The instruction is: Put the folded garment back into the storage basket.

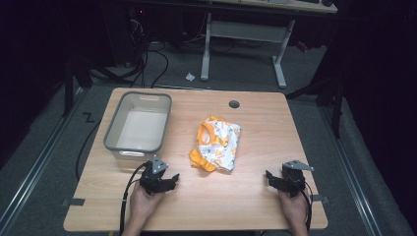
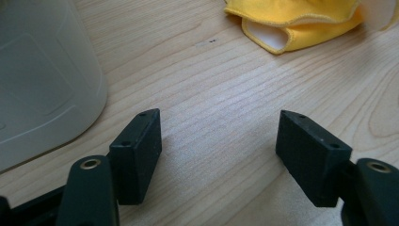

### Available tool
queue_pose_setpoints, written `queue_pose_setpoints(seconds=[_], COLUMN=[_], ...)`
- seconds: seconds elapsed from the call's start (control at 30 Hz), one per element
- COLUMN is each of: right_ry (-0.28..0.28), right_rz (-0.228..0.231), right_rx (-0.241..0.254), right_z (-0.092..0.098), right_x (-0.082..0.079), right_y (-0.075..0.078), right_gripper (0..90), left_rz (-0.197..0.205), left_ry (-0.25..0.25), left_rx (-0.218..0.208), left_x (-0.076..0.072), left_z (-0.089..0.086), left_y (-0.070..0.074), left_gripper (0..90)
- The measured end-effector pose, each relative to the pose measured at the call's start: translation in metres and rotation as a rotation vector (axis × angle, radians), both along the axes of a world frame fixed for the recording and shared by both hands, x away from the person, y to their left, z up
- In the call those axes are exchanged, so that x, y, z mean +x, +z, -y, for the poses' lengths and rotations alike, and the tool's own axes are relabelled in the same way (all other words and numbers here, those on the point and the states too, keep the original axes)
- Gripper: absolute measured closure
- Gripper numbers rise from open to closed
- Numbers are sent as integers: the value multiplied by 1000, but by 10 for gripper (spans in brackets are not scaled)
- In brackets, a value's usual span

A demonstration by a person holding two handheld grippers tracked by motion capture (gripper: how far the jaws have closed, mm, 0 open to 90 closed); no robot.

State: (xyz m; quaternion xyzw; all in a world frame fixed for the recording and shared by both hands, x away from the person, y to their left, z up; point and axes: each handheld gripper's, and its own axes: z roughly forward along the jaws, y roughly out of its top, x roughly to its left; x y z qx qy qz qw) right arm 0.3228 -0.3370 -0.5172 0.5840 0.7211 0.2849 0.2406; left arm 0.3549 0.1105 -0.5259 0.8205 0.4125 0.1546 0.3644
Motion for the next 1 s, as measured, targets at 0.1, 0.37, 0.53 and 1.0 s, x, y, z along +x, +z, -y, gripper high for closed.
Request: queue_pose_setpoints(seconds=[0.1,0.37,0.53,1.0], right_ry=[0,-1,0,0], right_rz=[0,-1,0,0], right_rx=[0,0,0,0], right_z=[0,0,0,0], right_x=[0,0,0,0], right_y=[0,0,0,0], right_gripper=[288,288,288,288], left_rz=[-1,-7,-10,-4], left_ry=[1,2,9,-36], left_rx=[-1,6,9,7], left_x=[0,-1,-2,-4], left_z=[1,5,6,19], left_y=[0,0,0,6], left_gripper=[310,244,250,273])
